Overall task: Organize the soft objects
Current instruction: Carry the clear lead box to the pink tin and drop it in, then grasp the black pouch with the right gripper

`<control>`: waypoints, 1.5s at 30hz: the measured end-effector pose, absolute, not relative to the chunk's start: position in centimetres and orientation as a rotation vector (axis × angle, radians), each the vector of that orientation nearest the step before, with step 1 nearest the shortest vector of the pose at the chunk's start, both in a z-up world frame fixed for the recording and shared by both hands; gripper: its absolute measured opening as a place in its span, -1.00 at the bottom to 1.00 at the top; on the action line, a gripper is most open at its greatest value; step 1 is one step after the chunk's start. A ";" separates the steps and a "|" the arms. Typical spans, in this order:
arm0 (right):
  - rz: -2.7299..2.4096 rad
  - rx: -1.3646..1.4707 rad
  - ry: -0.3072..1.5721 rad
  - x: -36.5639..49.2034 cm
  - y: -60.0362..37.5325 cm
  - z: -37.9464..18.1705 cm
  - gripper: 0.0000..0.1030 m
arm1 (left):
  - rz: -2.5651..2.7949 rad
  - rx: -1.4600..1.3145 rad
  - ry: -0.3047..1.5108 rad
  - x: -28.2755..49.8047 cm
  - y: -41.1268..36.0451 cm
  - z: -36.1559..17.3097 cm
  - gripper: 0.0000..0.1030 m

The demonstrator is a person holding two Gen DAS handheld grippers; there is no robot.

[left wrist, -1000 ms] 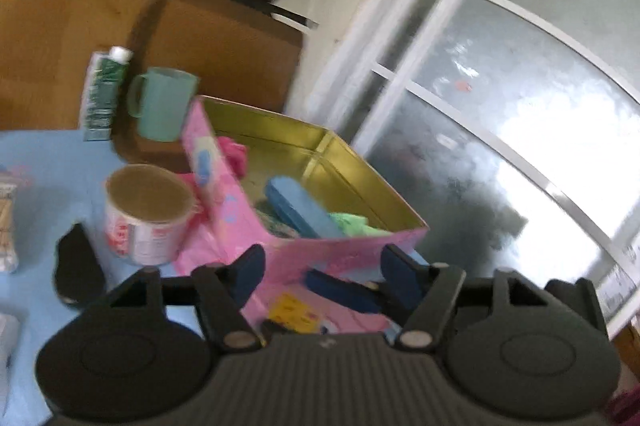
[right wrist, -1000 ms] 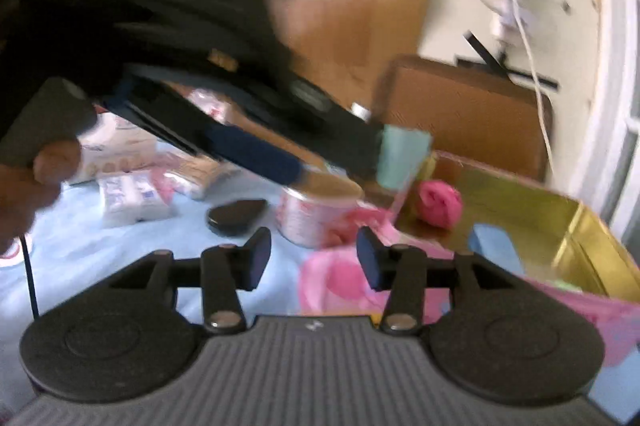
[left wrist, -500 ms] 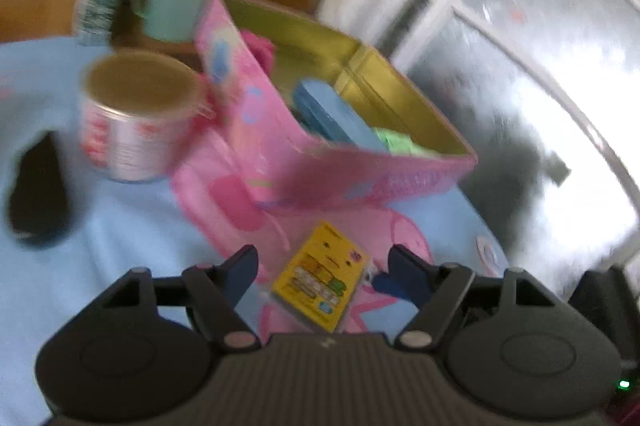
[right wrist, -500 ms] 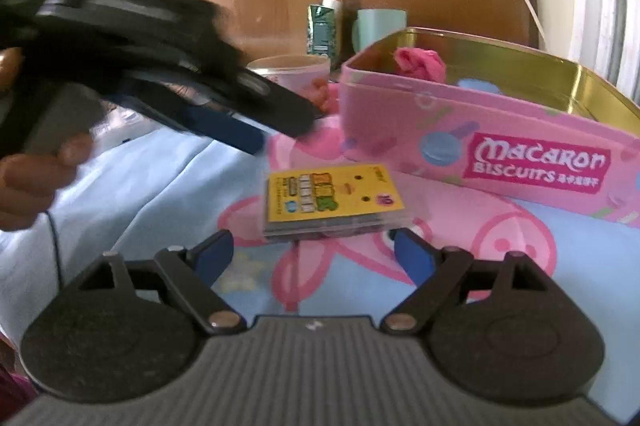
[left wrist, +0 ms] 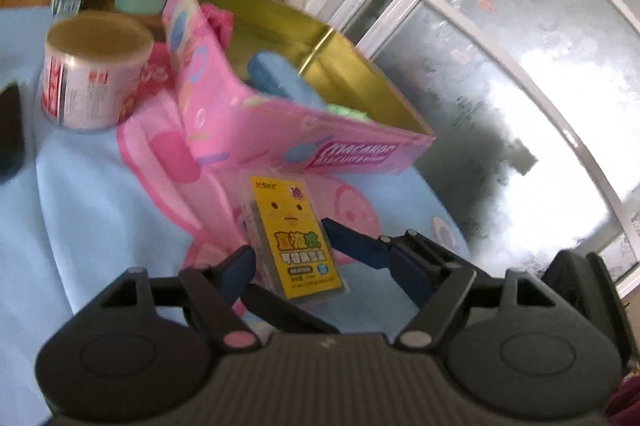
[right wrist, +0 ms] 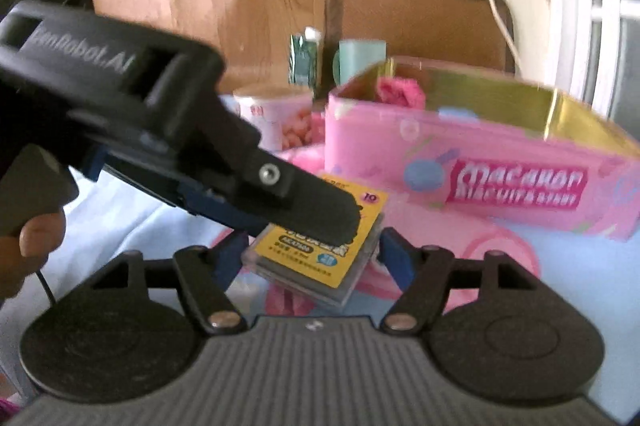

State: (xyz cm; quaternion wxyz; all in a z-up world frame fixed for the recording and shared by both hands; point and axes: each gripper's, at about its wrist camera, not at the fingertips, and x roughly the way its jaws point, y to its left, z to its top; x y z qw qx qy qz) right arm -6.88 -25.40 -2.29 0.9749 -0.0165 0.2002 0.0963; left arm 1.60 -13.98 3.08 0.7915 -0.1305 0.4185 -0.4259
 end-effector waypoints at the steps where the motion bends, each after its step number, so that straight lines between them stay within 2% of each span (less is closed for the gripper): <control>1: 0.190 -0.041 0.376 -7.4 -25.4 -1.8 0.44 | -0.923 -0.275 0.882 1.4 -14.0 3.9 0.46; 9: 0.125 -0.087 0.197 -6.1 -27.9 2.3 0.44 | -0.958 -0.158 0.712 3.4 -17.5 9.5 0.50; 16: 0.096 -0.044 0.238 1.1 -31.9 1.9 0.50 | -0.839 -0.176 0.754 10.4 -22.0 7.8 0.51; 22: 0.053 0.029 0.225 -0.8 -32.2 1.4 0.48 | -0.847 -0.229 0.714 8.9 -18.8 7.9 0.51; 23: 0.050 0.032 0.207 -1.3 -32.0 1.5 0.45 | -0.862 -0.237 0.697 8.0 -17.5 8.0 0.51; 26: 0.089 0.041 0.161 -2.7 -30.9 1.6 0.16 | -0.879 -0.263 0.669 5.4 -13.1 7.7 0.54; 28: 0.149 0.048 0.158 -3.3 -29.7 1.5 -0.14 | -0.847 -0.279 0.661 3.8 -9.7 7.0 0.54; 30: 0.239 0.050 0.187 -3.2 -28.0 1.5 -0.19 | -0.775 -0.290 0.672 2.5 -6.2 5.7 0.54; 35: 0.431 0.027 0.344 -0.8 -21.5 0.9 -0.19 | -0.601 -0.402 0.700 0.5 1.6 3.1 0.55; 36: 0.447 0.003 0.372 -0.1 -20.0 0.7 -0.16 | -0.579 -0.433 0.692 0.1 2.8 2.9 0.55; 40: 0.446 -0.072 0.429 3.0 -15.0 0.4 0.21 | -0.543 -0.505 0.636 -1.1 6.4 3.0 0.55; 45: 0.388 -0.101 0.533 7.1 -12.0 -0.7 0.23 | -0.520 -0.537 0.620 -1.5 7.9 2.7 0.55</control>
